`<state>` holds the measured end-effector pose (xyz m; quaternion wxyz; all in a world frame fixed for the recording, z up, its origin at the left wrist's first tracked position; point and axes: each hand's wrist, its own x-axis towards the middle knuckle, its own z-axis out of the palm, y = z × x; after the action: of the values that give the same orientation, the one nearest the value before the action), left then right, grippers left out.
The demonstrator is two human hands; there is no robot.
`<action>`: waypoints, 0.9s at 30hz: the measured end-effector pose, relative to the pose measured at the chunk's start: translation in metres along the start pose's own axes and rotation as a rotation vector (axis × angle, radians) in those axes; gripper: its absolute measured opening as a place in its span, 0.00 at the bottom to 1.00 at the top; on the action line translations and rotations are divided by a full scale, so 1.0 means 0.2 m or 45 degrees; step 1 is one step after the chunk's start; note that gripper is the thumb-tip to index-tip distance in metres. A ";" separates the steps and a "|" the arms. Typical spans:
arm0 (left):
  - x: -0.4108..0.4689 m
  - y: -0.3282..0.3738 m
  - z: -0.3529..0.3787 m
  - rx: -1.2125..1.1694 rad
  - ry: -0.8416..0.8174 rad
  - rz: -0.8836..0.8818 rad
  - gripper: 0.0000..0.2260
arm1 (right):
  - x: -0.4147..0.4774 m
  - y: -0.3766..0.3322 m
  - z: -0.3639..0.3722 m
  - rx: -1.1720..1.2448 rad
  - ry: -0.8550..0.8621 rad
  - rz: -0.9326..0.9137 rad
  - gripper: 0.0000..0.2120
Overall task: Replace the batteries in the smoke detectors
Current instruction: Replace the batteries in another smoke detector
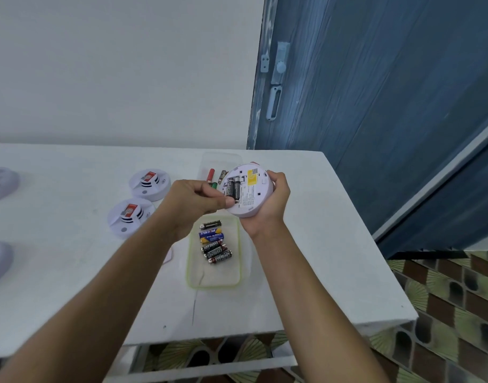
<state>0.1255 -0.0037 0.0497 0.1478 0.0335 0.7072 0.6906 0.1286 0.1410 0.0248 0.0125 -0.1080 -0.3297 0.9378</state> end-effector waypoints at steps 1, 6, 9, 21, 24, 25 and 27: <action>-0.01 0.00 -0.02 -0.010 0.006 -0.026 0.11 | -0.01 0.01 0.01 -0.008 -0.020 0.004 0.14; -0.04 -0.03 -0.10 -0.034 0.067 -0.102 0.13 | -0.03 0.08 0.04 0.008 -0.028 0.043 0.16; -0.05 -0.05 -0.16 -0.111 0.090 -0.162 0.17 | -0.03 0.14 0.08 0.014 -0.022 0.089 0.18; -0.14 -0.12 -0.39 0.614 0.150 -0.005 0.14 | -0.03 0.27 0.11 0.041 -0.043 0.143 0.19; -0.17 -0.15 -0.51 1.199 0.117 0.055 0.11 | -0.03 0.28 0.10 0.087 -0.044 0.146 0.17; -0.18 -0.17 -0.53 1.331 0.045 0.036 0.09 | -0.03 0.29 0.09 0.101 -0.034 0.143 0.17; -0.21 -0.21 -0.55 1.433 -0.081 -0.044 0.17 | -0.02 0.30 0.10 0.118 -0.023 0.136 0.16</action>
<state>0.1431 -0.1223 0.0154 0.1395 0.1164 0.9621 0.2032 0.1313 0.0822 0.0032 -0.0357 -0.1164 -0.2798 0.9523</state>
